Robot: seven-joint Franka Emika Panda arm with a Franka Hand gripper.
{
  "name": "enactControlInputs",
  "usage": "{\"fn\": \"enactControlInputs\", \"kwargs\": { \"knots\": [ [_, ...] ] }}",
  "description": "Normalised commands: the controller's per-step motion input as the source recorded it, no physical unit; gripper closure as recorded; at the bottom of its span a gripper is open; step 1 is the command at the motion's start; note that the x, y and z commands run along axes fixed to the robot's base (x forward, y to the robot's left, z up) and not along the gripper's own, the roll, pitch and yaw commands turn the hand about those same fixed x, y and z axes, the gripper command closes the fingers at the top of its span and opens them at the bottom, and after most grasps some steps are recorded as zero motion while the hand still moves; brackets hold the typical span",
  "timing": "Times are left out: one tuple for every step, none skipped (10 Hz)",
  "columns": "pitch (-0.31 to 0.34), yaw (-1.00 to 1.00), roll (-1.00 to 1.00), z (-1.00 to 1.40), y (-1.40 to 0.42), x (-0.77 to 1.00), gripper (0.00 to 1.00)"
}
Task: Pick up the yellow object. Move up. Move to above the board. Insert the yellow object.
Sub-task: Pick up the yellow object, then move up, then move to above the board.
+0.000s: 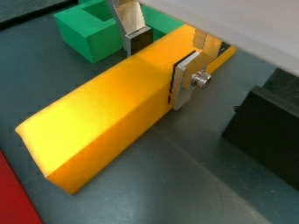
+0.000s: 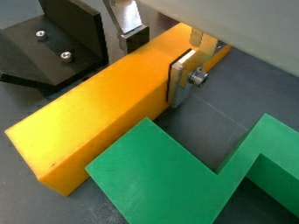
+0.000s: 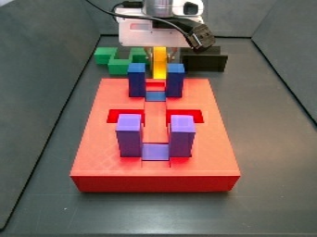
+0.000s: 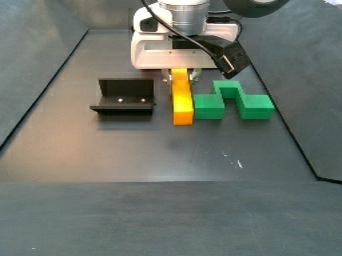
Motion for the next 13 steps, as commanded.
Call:
{"fn": "enactControlInputs", "kwargs": {
  "knots": [
    [0.0, 0.0, 0.0, 0.0, 0.0, 0.0, 1.0],
    [0.0, 0.0, 0.0, 0.0, 0.0, 0.0, 1.0],
    [0.0, 0.0, 0.0, 0.0, 0.0, 0.0, 1.0],
    [0.0, 0.0, 0.0, 0.0, 0.0, 0.0, 1.0],
    [0.0, 0.0, 0.0, 0.83, 0.0, 0.0, 1.0],
    [0.063, -0.03, 0.0, 0.77, 0.03, -0.08, 1.0],
    [0.079, -0.03, 0.0, 0.63, 0.03, -0.1, 1.0],
    [0.033, -0.02, -0.03, 0.26, 0.01, -0.03, 1.0],
    [0.0, 0.0, 0.0, 1.4, 0.0, 0.0, 1.0],
    [0.017, 0.0, 0.0, 1.4, 0.0, -0.01, 1.0],
    [0.033, 0.01, -0.03, 1.4, 0.0, -0.03, 1.0],
    [0.003, 0.0, -0.06, 1.4, 0.0, 0.0, 1.0],
    [0.017, 0.0, -0.07, 1.4, 0.0, 0.01, 1.0]
  ]
}}
